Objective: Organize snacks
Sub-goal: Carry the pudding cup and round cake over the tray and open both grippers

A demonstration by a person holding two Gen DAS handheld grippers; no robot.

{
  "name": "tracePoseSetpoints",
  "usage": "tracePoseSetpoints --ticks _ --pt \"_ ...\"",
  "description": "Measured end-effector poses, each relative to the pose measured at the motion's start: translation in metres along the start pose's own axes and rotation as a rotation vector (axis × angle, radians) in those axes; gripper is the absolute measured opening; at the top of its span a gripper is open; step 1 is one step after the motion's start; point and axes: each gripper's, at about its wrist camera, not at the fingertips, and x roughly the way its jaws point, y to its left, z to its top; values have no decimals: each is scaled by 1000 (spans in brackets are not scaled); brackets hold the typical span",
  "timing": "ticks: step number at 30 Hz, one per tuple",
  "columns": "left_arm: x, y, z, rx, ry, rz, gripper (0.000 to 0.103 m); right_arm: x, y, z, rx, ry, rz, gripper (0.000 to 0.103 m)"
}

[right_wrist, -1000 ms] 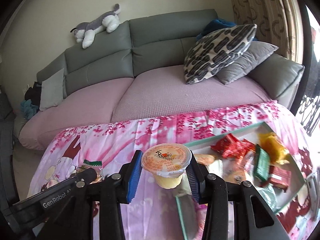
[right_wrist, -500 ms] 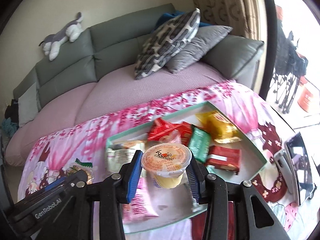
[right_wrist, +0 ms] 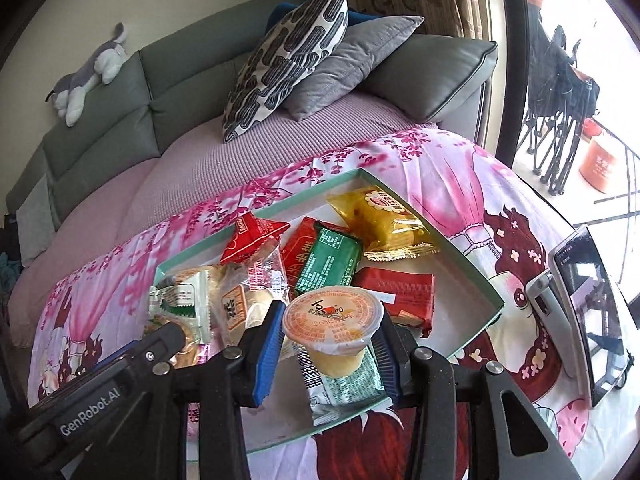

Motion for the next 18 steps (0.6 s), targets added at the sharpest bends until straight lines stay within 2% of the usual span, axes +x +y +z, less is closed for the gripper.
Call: tracePoseSetpoints --ticks 9,18 --pt "6 -6 0 0 9 -8 62 8 -4 1 2 19 13 45" --pt "-8 -7 0 -4 -5 -10 62 10 -1 0 -3 32 19 45"
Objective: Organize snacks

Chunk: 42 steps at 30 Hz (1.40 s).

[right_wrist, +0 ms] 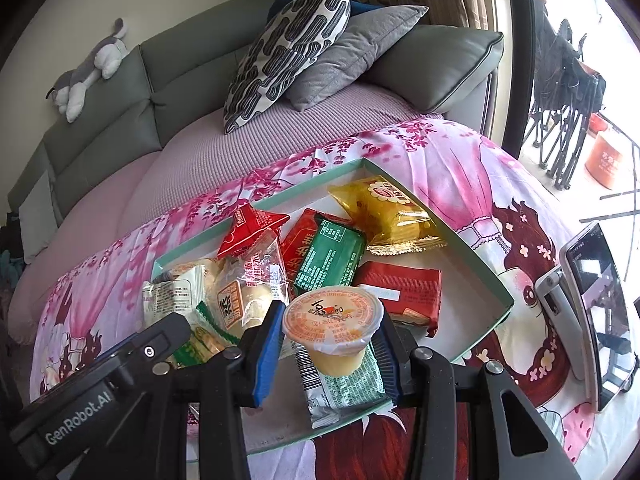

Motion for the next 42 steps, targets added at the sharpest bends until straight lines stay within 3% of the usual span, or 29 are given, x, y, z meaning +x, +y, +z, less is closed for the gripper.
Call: tracePoseSetpoints --ticks 4,7,12,14,17,21,24,26,27,37,42 --pt "-11 5 1 -11 -13 25 66 1 1 0 -6 17 3 46" --pt "-19 14 -1 -32 -14 91 78 -1 3 0 -9 27 10 46" --pt "-26 37 -8 -71 -18 185 79 -3 11 -1 -43 59 6 49" --pt "-28 49 -11 -93 -15 215 80 -6 16 -2 -66 63 1 57" --pt "-29 61 -17 -94 -12 255 94 -9 23 -6 -105 72 -11 64" --pt "-30 75 -28 -83 3 327 94 -13 29 -9 -136 74 -16 71" --pt "-35 86 -35 -95 -5 349 99 -18 34 -12 -148 63 -12 85" --pt "-38 91 -41 -92 -6 368 99 -22 37 -15 -146 57 1 101" --pt "-39 94 -45 -90 -3 382 99 -24 39 -17 -147 53 6 103" --pt "-55 106 -68 -97 1 424 99 -45 49 -54 -178 65 20 103" --pt "-52 106 -80 -93 51 428 99 -46 42 -77 -184 96 -5 103"
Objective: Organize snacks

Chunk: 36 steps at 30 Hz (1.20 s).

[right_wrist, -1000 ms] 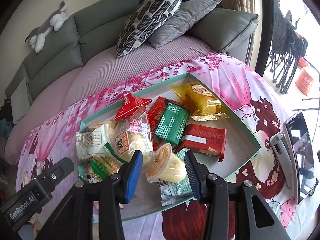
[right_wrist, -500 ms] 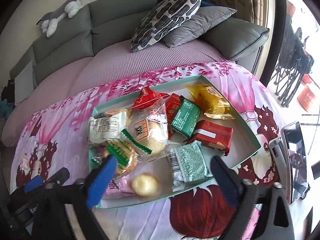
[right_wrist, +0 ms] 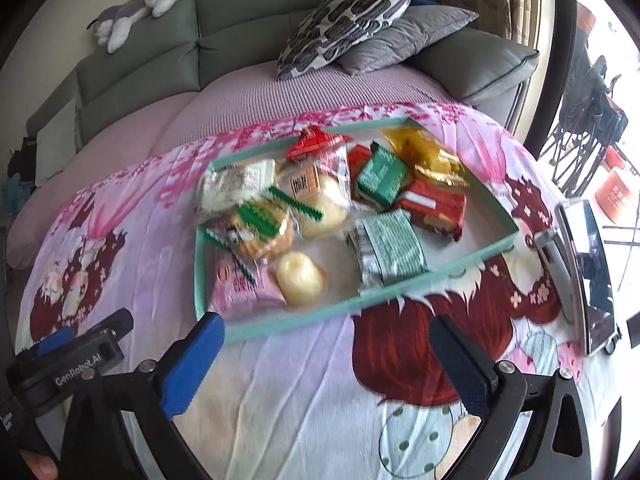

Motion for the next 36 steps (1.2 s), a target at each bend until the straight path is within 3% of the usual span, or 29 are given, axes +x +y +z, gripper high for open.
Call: tracePoseSetpoints --ticks 5,10,27,36 --pt "-10 1 -12 22 -62 10 99 3 -1 -15 -13 16 -25 103" --pt "-4 13 -27 3 -19 -3 99 -2 4 -27 -50 -24 -60 103" --pt "-12 24 -34 -23 -42 21 99 -12 7 -28 -56 -62 -70 103" --pt "13 24 -32 -14 72 59 99 1 12 -30 -86 -50 -73 103"
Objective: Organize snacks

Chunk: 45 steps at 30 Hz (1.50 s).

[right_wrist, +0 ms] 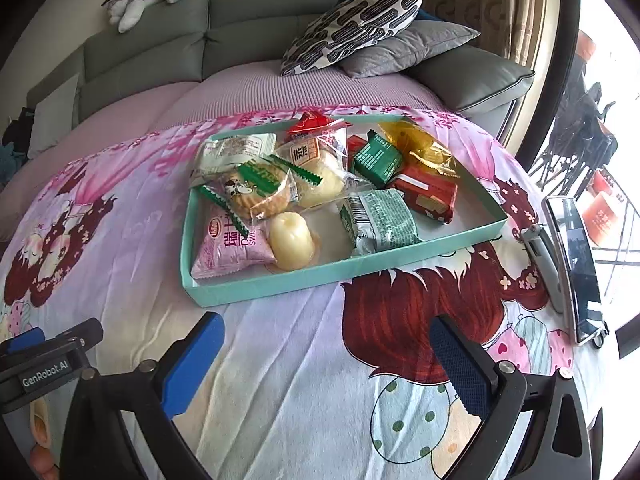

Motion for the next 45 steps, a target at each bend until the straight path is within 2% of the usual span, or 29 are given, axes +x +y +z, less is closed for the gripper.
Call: tracePoseSetpoints --ticks 5,12,22,45 --pt "7 -7 1 58 21 46 99 3 1 2 9 -4 4 103" --pt "1 -10 5 72 -35 15 99 8 0 4 9 16 -9 103" --pt "12 -9 7 69 6 -15 99 16 1 5 8 45 -12 103" --pt "10 -7 9 55 4 -33 99 18 6 5 -20 55 -17 103"
